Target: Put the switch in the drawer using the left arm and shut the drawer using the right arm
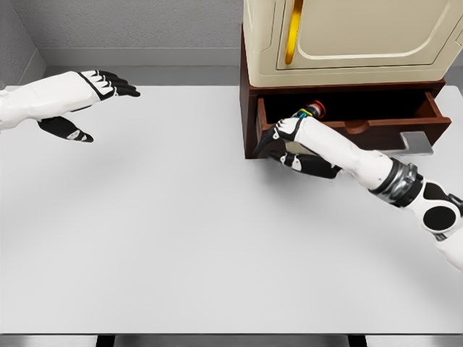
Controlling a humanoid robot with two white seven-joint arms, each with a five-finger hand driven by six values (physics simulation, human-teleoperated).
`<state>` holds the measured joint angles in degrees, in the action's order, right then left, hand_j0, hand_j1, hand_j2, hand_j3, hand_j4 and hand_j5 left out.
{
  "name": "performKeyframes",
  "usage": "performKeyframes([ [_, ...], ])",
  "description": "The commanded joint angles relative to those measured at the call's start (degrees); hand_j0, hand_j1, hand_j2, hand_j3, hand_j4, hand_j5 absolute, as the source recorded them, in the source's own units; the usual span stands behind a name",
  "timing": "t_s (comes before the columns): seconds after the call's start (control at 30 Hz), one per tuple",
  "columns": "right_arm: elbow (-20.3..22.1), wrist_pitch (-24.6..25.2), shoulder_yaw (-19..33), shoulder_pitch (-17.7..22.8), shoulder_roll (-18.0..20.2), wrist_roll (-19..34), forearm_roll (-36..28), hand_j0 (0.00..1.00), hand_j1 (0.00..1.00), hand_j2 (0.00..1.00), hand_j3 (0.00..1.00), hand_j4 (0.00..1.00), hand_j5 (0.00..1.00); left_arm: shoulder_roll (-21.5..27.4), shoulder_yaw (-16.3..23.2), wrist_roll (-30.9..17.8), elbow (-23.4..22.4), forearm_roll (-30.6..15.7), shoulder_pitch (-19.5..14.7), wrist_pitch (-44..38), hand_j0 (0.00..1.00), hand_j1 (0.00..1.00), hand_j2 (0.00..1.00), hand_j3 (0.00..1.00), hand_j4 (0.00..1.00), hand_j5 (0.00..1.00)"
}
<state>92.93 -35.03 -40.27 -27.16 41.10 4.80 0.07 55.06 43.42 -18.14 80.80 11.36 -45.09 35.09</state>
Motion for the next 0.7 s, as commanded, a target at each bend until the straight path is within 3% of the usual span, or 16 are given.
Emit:
performKeyframes([
  [0.0,0.15,0.03,0.02,0.00,-0.06,-0.06,-0.34,0.51,0.51,0.51,0.51,0.51,0.51,0.05,-0.27,0.03,0.15,-0.38,0.00,-0.09,1.00,1.00,1.00,1.00,1.00,1.00],
  [0.17,7.79,0.03,0.19,2.37,2.93,0.03,-0.07,0.50,0.50,0.50,0.50,0.50,0.50,0.05,-0.27,0.03,0.23,-0.38,0.00,-0.09,1.00,1.00,1.00,1.00,1.00,1.00],
  [0.67,8.32,0.03,0.10,9.23,8.29,0.30,3.00,0.52,0.52,0.52,0.52,0.52,0.52,-0.04,-0.97,0.03,-0.03,-0.38,1.32,-0.09,1.00,1.00,1.00,1.00,1.00,1.00],
])
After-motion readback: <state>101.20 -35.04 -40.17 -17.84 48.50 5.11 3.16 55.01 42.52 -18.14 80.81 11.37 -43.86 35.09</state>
